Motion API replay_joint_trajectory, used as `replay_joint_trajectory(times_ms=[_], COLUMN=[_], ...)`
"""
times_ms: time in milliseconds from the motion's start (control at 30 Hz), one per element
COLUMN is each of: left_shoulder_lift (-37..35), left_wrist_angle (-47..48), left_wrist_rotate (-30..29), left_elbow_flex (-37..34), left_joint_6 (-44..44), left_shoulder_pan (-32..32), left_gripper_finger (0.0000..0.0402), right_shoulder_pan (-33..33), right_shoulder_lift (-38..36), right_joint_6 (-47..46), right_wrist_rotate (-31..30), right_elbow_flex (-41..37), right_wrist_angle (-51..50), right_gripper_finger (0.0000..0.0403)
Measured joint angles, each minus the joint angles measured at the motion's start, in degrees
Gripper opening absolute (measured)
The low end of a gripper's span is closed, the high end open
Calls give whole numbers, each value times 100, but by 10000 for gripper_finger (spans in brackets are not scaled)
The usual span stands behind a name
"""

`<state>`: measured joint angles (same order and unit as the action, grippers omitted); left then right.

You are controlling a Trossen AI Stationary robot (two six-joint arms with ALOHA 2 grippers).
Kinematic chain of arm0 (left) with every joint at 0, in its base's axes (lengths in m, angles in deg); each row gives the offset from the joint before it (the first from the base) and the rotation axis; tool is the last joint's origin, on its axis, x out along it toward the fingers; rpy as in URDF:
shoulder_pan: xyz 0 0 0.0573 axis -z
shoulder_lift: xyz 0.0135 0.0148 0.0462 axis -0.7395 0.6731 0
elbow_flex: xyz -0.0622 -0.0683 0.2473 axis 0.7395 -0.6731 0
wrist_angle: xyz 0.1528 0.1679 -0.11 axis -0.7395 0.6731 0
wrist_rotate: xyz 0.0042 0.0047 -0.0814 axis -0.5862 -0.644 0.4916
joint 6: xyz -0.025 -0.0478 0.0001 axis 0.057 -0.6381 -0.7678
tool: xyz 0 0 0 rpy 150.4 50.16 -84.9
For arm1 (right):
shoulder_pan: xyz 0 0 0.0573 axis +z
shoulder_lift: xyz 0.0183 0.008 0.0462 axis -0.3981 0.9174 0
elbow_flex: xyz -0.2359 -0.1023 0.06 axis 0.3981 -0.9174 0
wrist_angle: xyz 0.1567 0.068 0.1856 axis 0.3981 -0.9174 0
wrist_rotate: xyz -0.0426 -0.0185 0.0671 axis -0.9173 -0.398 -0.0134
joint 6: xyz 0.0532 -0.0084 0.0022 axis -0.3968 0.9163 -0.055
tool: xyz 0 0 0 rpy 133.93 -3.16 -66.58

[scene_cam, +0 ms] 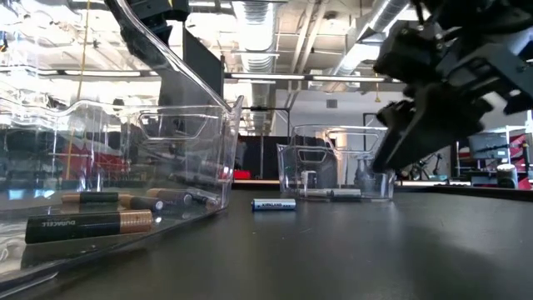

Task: Sort batteries
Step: Put the white battery into the top transparent bin

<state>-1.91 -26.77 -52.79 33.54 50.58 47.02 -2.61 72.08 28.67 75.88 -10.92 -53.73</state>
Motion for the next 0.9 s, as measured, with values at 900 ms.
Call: replay_joint_trajectory(times_ms=[900], left_shoulder_lift=[0], left_wrist_angle=[40], left_wrist_rotate=[11], left_elbow_flex=[0], left_joint_6=[629], left_shoulder_pan=[0], left_gripper_finger=[157], right_shoulder_pan=[-653], right_shoulder_lift=[2671], right_joint_6=[812], right_wrist_rotate=[374], right_elbow_flex=[2159], right_wrist_angle=[580], right_gripper_finger=[185])
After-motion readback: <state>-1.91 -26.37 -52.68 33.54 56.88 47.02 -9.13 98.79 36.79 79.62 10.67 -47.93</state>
